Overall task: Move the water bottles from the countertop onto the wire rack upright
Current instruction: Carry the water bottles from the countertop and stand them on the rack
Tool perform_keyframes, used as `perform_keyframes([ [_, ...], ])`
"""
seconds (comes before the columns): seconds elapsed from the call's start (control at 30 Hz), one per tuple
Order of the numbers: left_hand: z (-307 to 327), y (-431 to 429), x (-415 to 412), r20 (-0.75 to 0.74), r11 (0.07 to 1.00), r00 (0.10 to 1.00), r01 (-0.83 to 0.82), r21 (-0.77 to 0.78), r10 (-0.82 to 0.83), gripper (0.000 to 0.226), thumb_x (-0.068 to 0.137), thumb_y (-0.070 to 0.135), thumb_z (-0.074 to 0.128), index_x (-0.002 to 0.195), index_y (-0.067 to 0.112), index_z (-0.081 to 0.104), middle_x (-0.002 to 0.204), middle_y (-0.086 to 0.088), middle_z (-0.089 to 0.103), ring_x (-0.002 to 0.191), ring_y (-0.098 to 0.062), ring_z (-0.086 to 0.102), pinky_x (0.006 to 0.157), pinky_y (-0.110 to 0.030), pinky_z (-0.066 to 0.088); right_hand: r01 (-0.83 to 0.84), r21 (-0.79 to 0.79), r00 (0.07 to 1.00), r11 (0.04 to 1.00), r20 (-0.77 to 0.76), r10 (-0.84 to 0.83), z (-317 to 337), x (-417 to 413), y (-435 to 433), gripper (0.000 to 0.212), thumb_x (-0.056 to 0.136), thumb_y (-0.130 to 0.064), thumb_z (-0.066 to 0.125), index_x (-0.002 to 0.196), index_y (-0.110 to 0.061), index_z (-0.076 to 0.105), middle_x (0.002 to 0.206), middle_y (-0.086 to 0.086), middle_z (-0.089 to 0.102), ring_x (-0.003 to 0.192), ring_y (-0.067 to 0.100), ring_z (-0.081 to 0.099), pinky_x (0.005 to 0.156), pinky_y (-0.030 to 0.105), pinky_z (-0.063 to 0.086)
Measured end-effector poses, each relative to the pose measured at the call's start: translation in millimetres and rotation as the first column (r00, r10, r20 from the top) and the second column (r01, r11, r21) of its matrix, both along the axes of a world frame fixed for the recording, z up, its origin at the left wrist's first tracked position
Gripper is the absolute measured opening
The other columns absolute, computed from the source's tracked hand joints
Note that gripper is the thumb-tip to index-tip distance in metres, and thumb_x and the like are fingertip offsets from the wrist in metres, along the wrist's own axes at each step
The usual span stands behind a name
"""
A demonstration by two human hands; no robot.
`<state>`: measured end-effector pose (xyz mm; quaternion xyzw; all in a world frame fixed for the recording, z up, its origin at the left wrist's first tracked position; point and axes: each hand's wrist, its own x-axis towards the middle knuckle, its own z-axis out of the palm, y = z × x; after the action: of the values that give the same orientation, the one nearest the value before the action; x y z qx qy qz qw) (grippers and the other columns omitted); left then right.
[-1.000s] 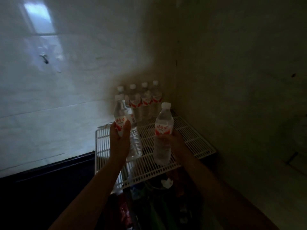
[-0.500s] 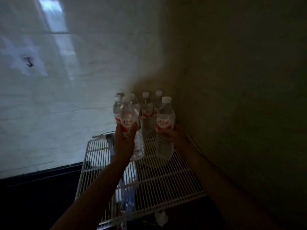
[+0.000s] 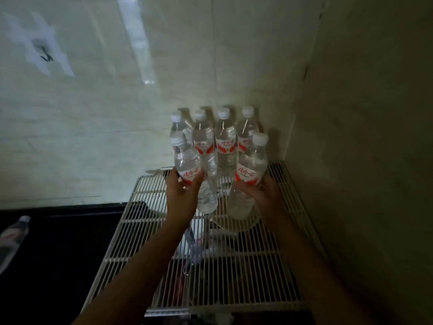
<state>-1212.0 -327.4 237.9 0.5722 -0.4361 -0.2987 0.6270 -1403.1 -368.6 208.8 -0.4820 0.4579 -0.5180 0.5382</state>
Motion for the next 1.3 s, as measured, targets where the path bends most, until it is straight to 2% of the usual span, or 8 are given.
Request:
perform_keyframes([
  [0.13, -8.7, -6.0, -1.5, 0.046, 0.998, 0.999, -0.021, 0.063, 0.018, 0.053, 0.085, 0.045, 0.074, 0.13, 0.027, 0.054, 0.125, -0.001, 0.06, 0.109, -0.015, 0.063, 0.095, -0.046, 0.055, -0.033, -0.032, 0.999, 0.999, -0.024, 0.032, -6.5, -7.0, 2.5, 0.048, 0.08, -0.015, 0.085, 0.118, -0.034, 0.063, 0.107, -0.014, 0.076, 0.097, 0.002, 0.072, 0.077, 0.016, 0.056],
  [0.37, -13.7, -10.8, -0.4, 0.152, 0.997, 0.986, 0.057, 0.045, -0.064, 0.058, 0.085, 0.043, 0.076, 0.133, 0.023, 0.051, 0.124, 0.003, 0.062, 0.107, -0.008, 0.063, 0.09, -0.028, 0.056, -0.109, -0.073, 0.978, 0.991, -0.185, 0.093, -7.2, -11.7, 5.9, 0.084, 0.066, -0.046, 0.088, 0.14, -0.037, 0.047, 0.13, -0.011, 0.065, 0.117, 0.006, 0.065, 0.1, 0.039, 0.055],
  [0.6, -6.2, -12.8, 7.0, -0.02, 0.984, 0.984, 0.175, 0.018, -0.174, 0.059, 0.082, 0.02, 0.081, 0.133, 0.012, 0.051, 0.125, -0.002, 0.066, 0.111, -0.012, 0.067, 0.09, -0.029, 0.058, -0.233, -0.061, 0.889, 0.971, -0.419, 0.187, 15.7, -10.8, 2.9, 0.093, 0.06, -0.06, 0.085, 0.143, -0.036, 0.05, 0.138, -0.014, 0.061, 0.125, 0.012, 0.059, 0.105, 0.05, 0.051],
  [0.87, -8.2, -30.6, 32.4, 0.059, 0.96, 0.961, 0.263, 0.096, -0.27, 0.068, 0.081, 0.027, 0.081, 0.139, 0.024, 0.045, 0.13, 0.008, 0.062, 0.113, -0.008, 0.064, 0.09, -0.029, 0.057, -0.201, -0.02, 0.902, 0.979, -0.395, 0.177, 16.6, -13.9, -15.9, 0.082, 0.078, -0.049, 0.082, 0.148, -0.039, 0.042, 0.146, -0.012, 0.056, 0.134, 0.014, 0.053, 0.114, 0.051, 0.043],
  [1.0, -33.8, -26.1, 47.5, 0.214, 0.897, 0.889, 0.34, 0.283, -0.404, 0.086, 0.08, 0.015, 0.082, 0.148, 0.035, 0.034, 0.139, 0.01, 0.056, 0.117, -0.007, 0.058, 0.095, -0.031, 0.052, -0.239, 0.037, 0.717, 0.97, -0.667, 0.202, 10.0, -11.5, -12.6, 0.094, 0.078, -0.034, 0.087, 0.155, -0.033, 0.033, 0.153, -0.009, 0.048, 0.132, 0.015, 0.052, 0.113, 0.046, 0.044],
  [1.1, -46.2, -26.6, 50.7, 0.213, 0.893, 0.891, 0.328, 0.309, -0.401, 0.081, 0.083, 0.012, 0.079, 0.148, 0.036, 0.036, 0.137, 0.009, 0.058, 0.109, 0.003, 0.058, 0.085, -0.019, 0.051, -0.236, 0.069, 0.763, 0.969, -0.604, 0.229, 2.2, -6.3, -8.6, 0.081, 0.081, -0.021, 0.085, 0.149, -0.033, 0.041, 0.144, -0.009, 0.057, 0.125, 0.014, 0.058, 0.109, 0.045, 0.048],
  [1.23, -52.6, -33.6, 52.4, 0.214, 0.905, 0.902, 0.308, 0.293, -0.376, 0.077, 0.083, 0.013, 0.078, 0.145, 0.038, 0.039, 0.136, 0.01, 0.058, 0.12, -0.008, 0.058, 0.093, -0.03, 0.052, -0.228, 0.052, 0.823, 0.972, -0.524, 0.221, -2.0, 6.7, -14.5, 0.076, 0.087, -0.011, 0.078, 0.15, -0.028, 0.039, 0.143, -0.009, 0.055, 0.128, 0.014, 0.055, 0.112, 0.045, 0.046],
  [1.3, -54.2, -34.7, 51.8, 0.195, 0.92, 0.919, 0.287, 0.269, -0.344, 0.076, 0.084, 0.009, 0.077, 0.145, 0.036, 0.041, 0.133, 0.009, 0.059, 0.118, -0.008, 0.059, 0.09, -0.026, 0.053, -0.201, 0.039, 0.843, 0.979, -0.503, 0.193, -5.9, 17.3, -20.8, 0.078, 0.089, -0.012, 0.077, 0.153, -0.028, 0.035, 0.147, -0.007, 0.053, 0.132, 0.019, 0.055, 0.113, 0.047, 0.045],
])
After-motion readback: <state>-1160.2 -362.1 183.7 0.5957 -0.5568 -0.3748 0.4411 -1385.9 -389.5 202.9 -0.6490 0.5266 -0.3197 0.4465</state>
